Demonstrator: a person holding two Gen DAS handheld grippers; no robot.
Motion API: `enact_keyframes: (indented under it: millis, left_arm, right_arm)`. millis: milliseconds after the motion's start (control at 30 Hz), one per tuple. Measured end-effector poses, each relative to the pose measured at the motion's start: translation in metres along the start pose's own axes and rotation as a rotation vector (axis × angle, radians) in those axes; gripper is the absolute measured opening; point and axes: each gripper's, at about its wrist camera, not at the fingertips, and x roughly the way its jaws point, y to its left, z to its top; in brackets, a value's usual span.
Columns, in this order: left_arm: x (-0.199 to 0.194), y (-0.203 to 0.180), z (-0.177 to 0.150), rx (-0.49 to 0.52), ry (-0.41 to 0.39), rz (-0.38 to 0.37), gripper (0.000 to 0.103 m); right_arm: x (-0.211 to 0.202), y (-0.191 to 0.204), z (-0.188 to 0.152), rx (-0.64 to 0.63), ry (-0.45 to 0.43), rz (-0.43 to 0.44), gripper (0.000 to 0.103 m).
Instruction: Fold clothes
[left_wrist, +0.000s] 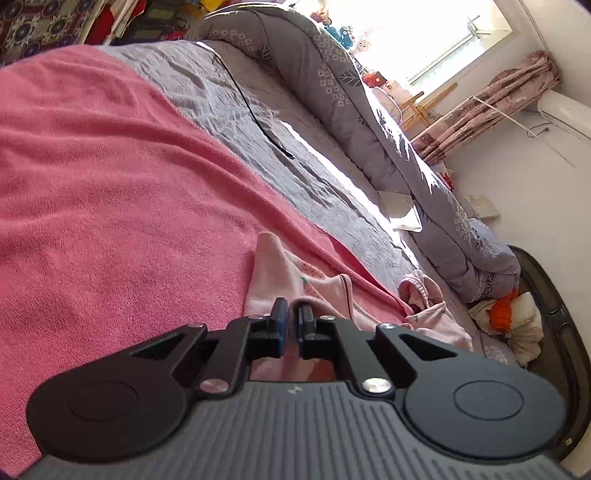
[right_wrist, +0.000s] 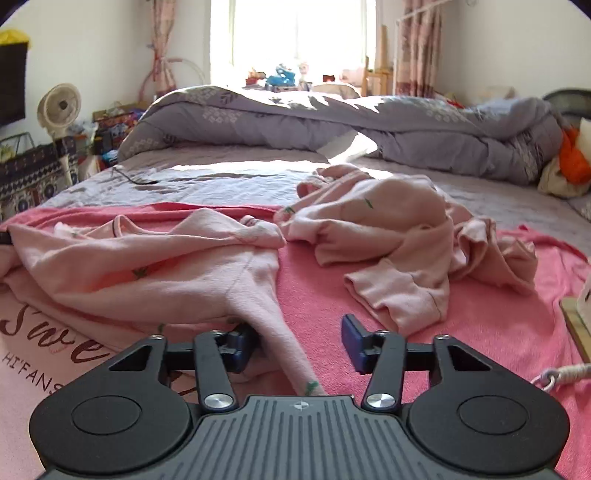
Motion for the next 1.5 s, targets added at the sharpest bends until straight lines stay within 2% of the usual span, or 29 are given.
enact_keyframes:
  millis: [33,67,100,167,267,300,367,433,533,600,633,700,767,800,867,967,1033,1067,1100,1133,1167,1233,1400,1500]
  left_arm:
    - [-0.004,-0.006,0.003,0.021,-0.024,0.053,0.018]
    - [-0.008,-0.013,0.005,0.042,-0.048,0.105,0.042]
    - [-0.012,-0.019,0.008,0.063,-0.073,0.158,0.061]
    - [-0.019,-0.032,0.013,0.104,-0.121,0.263,0.078]
    - [-0.031,-0.052,0.02,0.167,-0.194,0.42,0.076]
    - [-0.034,-0.061,0.021,0.202,-0.21,0.45,0.076]
    - [-0.03,-0.1,0.005,0.389,-0.177,0.355,0.078]
    - [-0.011,-0.155,-0.026,0.618,-0.095,0.263,0.08]
    - [0.024,-0.239,-0.092,0.939,0.018,0.136,0.092]
    - [0.044,-0.274,-0.139,1.129,0.031,0.086,0.094]
    - [0.055,-0.29,-0.164,1.237,0.027,0.073,0.094]
    - [0.077,-0.306,-0.204,1.431,-0.045,0.135,0.094]
    - [0.096,-0.309,-0.224,1.543,-0.091,0.191,0.09]
    - [0.103,-0.308,-0.226,1.55,-0.087,0.212,0.083]
    - [0.114,-0.305,-0.223,1.522,-0.047,0.231,0.078]
    - [0.122,-0.295,-0.205,1.375,0.117,0.118,0.062]
    - [0.127,-0.291,-0.198,1.312,0.153,0.106,0.061]
    - [0.13,-0.289,-0.195,1.288,0.156,0.117,0.056]
    - [0.132,-0.288,-0.192,1.264,0.152,0.136,0.037]
    - [0.133,-0.287,-0.188,1.237,0.152,0.148,0.026]
    - [0.135,-0.286,-0.184,1.2,0.16,0.144,0.021]
    - [0.136,-0.285,-0.178,1.151,0.165,0.135,0.019]
    - [0.132,-0.292,-0.171,1.102,0.147,0.097,0.017]
    - [0.138,-0.288,-0.156,0.993,0.163,0.078,0.017]
  right_arm:
    - [-0.001,0.006,0.001,-0.031,-0.011,-0.012,0.026]
    - [0.001,0.005,0.001,-0.019,-0.016,-0.019,0.026]
    - [0.005,-0.001,0.0,0.027,0.0,-0.017,0.026]
    - [0.011,-0.021,-0.003,0.15,0.035,0.021,0.026]
    - [0.014,-0.041,-0.008,0.262,0.044,0.098,0.026]
    - [0.015,-0.042,-0.008,0.272,0.047,0.109,0.026]
    - [0.017,-0.045,-0.009,0.286,0.053,0.129,0.026]
    - [0.018,-0.049,-0.012,0.318,0.057,0.154,0.026]
    - [0.021,-0.064,-0.017,0.42,0.058,0.218,0.027]
    - [0.022,-0.073,-0.022,0.485,0.053,0.259,0.027]
    - [0.022,-0.076,-0.023,0.503,0.049,0.272,0.027]
    - [0.022,-0.079,-0.025,0.521,0.041,0.292,0.027]
    - [0.022,-0.08,-0.026,0.534,0.036,0.306,0.027]
    - [0.022,-0.081,-0.027,0.541,0.034,0.314,0.027]
    - [0.022,-0.083,-0.027,0.552,0.035,0.322,0.027]
    - [0.022,-0.081,-0.026,0.549,0.039,0.314,0.027]
    - [0.021,-0.082,-0.027,0.557,0.036,0.32,0.026]
    - [0.021,-0.083,-0.027,0.56,0.034,0.325,0.026]
    - [0.021,-0.083,-0.028,0.564,0.032,0.329,0.027]
    - [0.02,-0.083,-0.027,0.56,0.027,0.328,0.027]
    - [0.02,-0.083,-0.027,0.559,0.026,0.327,0.027]
    - [0.02,-0.083,-0.027,0.561,0.028,0.328,0.027]
    - [0.021,-0.083,-0.027,0.563,0.034,0.325,0.027]
    - [0.022,-0.083,-0.027,0.563,0.038,0.324,0.027]
